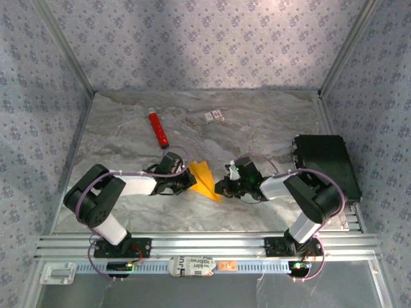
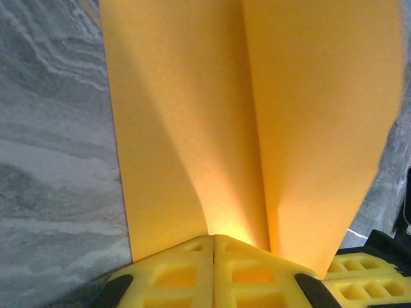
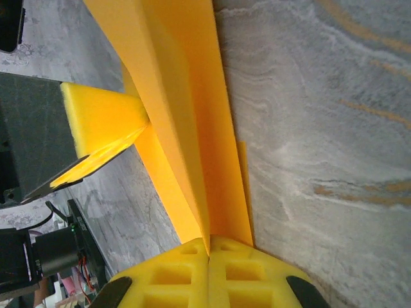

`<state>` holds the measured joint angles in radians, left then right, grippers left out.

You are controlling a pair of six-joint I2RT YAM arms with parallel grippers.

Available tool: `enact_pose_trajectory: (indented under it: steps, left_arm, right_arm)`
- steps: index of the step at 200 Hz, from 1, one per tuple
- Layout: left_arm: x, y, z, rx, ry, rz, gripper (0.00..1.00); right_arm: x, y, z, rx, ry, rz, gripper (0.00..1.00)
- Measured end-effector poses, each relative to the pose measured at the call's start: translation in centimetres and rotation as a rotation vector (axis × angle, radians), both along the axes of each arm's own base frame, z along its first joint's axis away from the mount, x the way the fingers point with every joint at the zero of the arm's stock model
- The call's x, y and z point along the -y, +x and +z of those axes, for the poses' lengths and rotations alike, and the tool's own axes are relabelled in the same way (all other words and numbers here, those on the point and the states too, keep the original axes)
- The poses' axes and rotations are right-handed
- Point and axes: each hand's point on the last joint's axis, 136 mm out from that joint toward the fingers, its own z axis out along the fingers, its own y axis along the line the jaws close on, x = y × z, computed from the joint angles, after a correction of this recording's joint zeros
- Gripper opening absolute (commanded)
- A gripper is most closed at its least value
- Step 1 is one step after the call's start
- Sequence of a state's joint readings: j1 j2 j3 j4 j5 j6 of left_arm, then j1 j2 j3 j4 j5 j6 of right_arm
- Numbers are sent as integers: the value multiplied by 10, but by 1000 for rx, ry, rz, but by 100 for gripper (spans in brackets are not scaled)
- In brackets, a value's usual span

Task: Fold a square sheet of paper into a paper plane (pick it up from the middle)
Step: Fourth fold the wing at the center of the table.

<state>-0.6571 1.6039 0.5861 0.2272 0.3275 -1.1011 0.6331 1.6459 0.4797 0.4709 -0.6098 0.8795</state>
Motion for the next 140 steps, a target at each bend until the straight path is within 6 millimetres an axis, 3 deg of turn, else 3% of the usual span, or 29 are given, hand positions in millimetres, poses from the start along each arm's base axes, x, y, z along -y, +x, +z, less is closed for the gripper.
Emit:
enact_pose_trajectory:
  steps: [35, 80, 140]
  left_arm:
    - [-2, -1, 3, 7, 5, 0, 11]
    - [3, 4, 29, 84, -31, -25, 12]
    - [34, 17, 52, 145, -104, -124, 11]
  right_arm:
    - [-1, 0, -1, -3, 8, 2, 5]
    - [-1, 0, -2, -7, 17, 0, 5]
    - [0, 0, -2, -11, 48, -7, 4]
